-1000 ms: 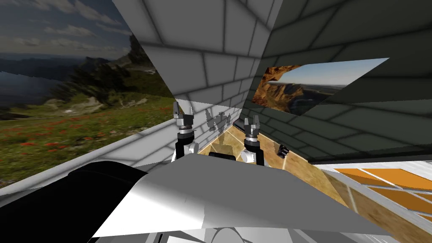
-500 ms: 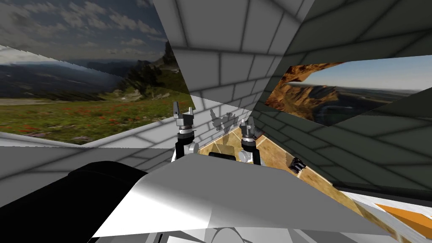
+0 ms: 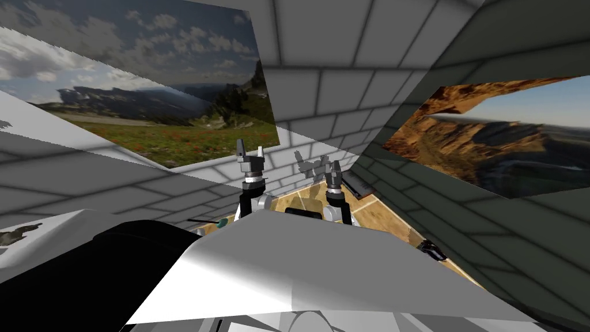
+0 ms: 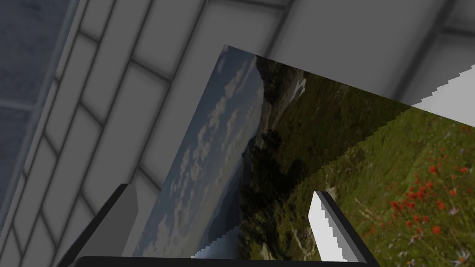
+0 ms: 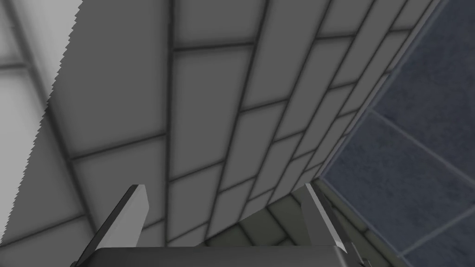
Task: Pull the door open
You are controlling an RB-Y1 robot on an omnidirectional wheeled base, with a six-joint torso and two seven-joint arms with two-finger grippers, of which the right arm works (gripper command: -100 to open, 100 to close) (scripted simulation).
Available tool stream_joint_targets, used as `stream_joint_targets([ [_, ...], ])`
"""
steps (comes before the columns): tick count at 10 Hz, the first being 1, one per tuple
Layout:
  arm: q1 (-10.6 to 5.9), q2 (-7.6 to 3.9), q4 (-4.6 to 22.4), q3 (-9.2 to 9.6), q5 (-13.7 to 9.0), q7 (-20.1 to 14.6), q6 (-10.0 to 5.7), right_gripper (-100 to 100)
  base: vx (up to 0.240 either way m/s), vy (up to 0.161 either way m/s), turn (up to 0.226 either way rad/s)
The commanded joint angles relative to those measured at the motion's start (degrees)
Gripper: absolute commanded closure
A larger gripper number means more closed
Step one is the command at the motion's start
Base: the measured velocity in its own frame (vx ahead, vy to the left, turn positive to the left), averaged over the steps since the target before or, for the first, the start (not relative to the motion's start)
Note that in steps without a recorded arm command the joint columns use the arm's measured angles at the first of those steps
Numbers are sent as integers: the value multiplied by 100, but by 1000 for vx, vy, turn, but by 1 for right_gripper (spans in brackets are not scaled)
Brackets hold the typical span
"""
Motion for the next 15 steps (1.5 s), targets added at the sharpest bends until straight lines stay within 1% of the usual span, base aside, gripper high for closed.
stream_joint_targets([
  [1,-48,0,114,85,-27,78,-44,-100,-43,-37,281],
  [3,-108,-12,235,183,-72,166,-81,-100,-46,-19,254],
  [5,-188,-29,397,314,-131,283,-129,-100,-47,-18,376],
  [7,-247,-42,518,412,-175,370,-166,-100,-58,-18,286],
  [9,-331,-55,685,548,-236,491,-216,-100,-64,-19,340],
  [10,-353,-58,727,582,-252,522,-229,-100,-59,-37,248],
  [13,-483,-73,983,791,-346,709,-305,-100,-73,-49,348],
  [15,-548,-80,1111,896,-393,802,-343,-100,-72,-19,294],
])
